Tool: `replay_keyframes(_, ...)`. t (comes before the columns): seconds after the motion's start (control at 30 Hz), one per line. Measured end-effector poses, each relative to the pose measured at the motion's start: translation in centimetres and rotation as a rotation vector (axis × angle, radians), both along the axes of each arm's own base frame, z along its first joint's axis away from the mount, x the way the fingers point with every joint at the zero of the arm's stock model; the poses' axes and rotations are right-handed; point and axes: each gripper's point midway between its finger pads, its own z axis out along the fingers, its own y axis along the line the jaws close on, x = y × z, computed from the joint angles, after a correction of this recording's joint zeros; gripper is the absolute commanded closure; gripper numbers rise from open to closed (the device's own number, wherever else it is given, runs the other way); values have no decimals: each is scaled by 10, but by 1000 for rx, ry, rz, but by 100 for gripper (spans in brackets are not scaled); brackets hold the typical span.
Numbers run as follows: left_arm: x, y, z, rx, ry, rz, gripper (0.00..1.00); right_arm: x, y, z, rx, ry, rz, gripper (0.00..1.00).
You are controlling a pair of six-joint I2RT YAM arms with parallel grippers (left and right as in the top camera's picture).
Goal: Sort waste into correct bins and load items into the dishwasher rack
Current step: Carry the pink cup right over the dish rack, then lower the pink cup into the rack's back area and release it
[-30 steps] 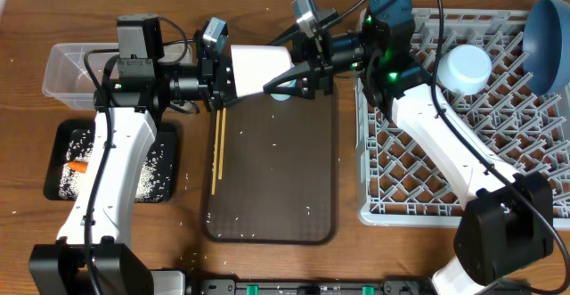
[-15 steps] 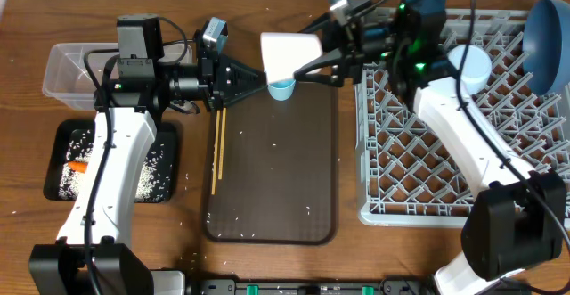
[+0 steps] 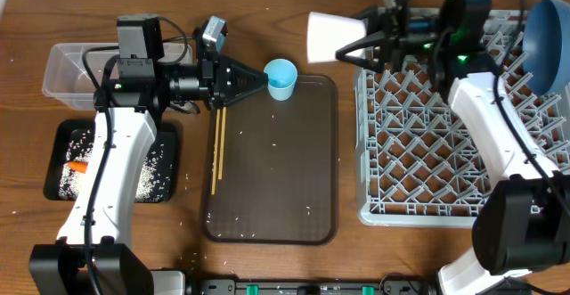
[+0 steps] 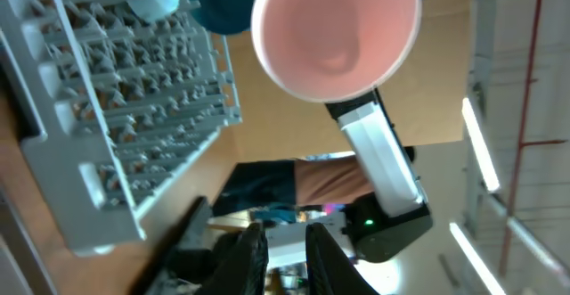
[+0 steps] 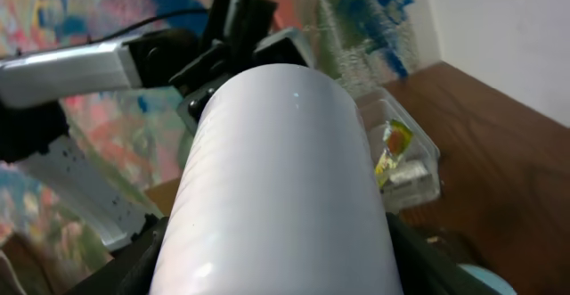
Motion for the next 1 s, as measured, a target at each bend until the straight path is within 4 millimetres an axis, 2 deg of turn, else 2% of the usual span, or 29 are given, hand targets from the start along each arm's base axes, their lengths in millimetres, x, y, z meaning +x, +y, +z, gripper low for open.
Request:
replay_keyframes(0.17, 14, 3, -13, 85, -91, 71, 83, 15, -18, -10, -17, 88, -93, 72)
replay_keyframes(0.33, 33, 15, -45, 262, -66, 212, 83, 31, -37, -19, -34, 150, -191, 71)
replay_keyframes(0.47, 40, 39, -88, 488, 51, 348, 83, 41, -53, -27, -49, 205, -268, 71)
replay_keyframes(0.57, 36, 64, -120, 677, 145, 435, 83, 50, -68, -38, -70, 265, -344, 70)
replay_keyframes(0.67, 29, 87, -141, 832, 209, 493, 83, 57, -79, -51, -100, 322, -416, 70)
replay_keyframes(0.83, 23, 120, -159, 1026, 252, 574, 83, 63, -94, -84, -199, 434, -549, 69)
replay_keyframes(1.0, 22, 137, -164, 1122, 249, 615, 83, 64, -115, -117, -355, 516, -710, 69)
